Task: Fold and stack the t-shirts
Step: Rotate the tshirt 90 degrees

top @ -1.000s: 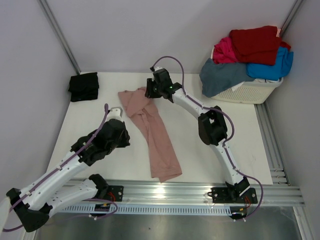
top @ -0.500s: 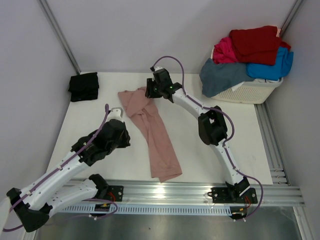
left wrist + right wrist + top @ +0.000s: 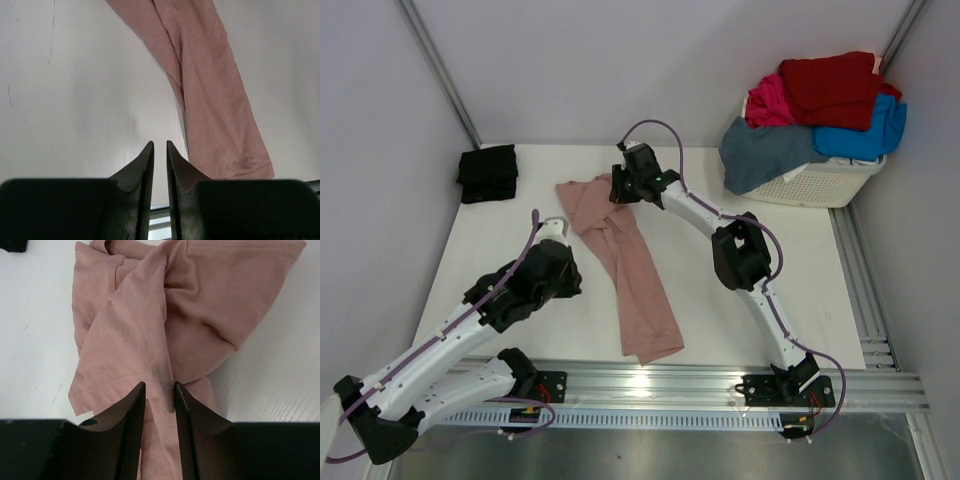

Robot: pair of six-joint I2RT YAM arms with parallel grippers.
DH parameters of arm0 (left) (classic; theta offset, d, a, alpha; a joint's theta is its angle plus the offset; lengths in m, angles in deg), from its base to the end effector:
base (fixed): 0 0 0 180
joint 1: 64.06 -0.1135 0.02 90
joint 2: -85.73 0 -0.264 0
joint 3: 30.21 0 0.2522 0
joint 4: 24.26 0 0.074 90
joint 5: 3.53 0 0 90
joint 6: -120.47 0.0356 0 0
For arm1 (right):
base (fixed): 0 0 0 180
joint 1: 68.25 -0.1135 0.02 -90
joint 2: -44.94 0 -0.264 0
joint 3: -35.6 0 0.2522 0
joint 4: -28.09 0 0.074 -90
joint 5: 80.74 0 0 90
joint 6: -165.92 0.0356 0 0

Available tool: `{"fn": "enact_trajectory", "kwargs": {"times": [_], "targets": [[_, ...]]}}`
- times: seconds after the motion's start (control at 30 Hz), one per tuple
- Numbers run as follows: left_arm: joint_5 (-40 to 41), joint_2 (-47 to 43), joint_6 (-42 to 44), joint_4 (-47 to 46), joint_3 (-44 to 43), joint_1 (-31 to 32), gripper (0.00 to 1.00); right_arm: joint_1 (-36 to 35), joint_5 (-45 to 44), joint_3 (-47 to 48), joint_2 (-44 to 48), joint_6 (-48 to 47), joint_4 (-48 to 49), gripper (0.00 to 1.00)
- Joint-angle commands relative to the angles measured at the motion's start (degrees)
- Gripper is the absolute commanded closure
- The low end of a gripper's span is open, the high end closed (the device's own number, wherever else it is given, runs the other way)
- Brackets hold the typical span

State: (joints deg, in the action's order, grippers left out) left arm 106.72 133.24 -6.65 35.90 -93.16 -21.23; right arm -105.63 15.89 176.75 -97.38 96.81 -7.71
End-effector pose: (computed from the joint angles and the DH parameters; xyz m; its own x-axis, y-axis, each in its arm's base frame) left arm 0.1265 -0.1005 0.2997 -0.6875 -0.1347 -0.7136 0.0533 0.9706 -0.2346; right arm 0.4492 0.3484 0.2040 -0.6876 -0.0796 -0.7217 -0.4615 0.8153 0.3498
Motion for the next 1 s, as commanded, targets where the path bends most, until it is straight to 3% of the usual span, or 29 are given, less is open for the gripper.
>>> {"fn": "enact_trajectory", "kwargs": {"times": [0.0, 0.13, 0.4, 0.73, 0.97], "targets": [[-1.0, -0.9, -1.3, -1.1, 0.7, -0.5, 0.82, -0.6, 0.8, -0.4, 0.0, -0.8, 0.6, 0.67], [-1.3, -1.3, -1.5, -1.5, 1.0, -0.5, 0.82, -0.5, 1.0, -0.7, 0.3, -0.7, 0.9, 0.71], [-1.8, -0.9, -1.4, -1.9, 1.2, -0.5, 0.82, -1.0, 0.9, -0.5, 0.9, -1.5, 1.3, 0.91], [-0.4, -1.0, -1.2, -1.2, 0.7, -0.5, 0.83, -2.3, 0.6, 1.2, 2.3, -3.1, 3.9, 0.96], [3.7, -5.9, -1.3, -0.7, 0.9, -0.5, 0.82, -3.3, 2.0, 2.2, 1.6, -2.5, 9.1, 0.97]]}}
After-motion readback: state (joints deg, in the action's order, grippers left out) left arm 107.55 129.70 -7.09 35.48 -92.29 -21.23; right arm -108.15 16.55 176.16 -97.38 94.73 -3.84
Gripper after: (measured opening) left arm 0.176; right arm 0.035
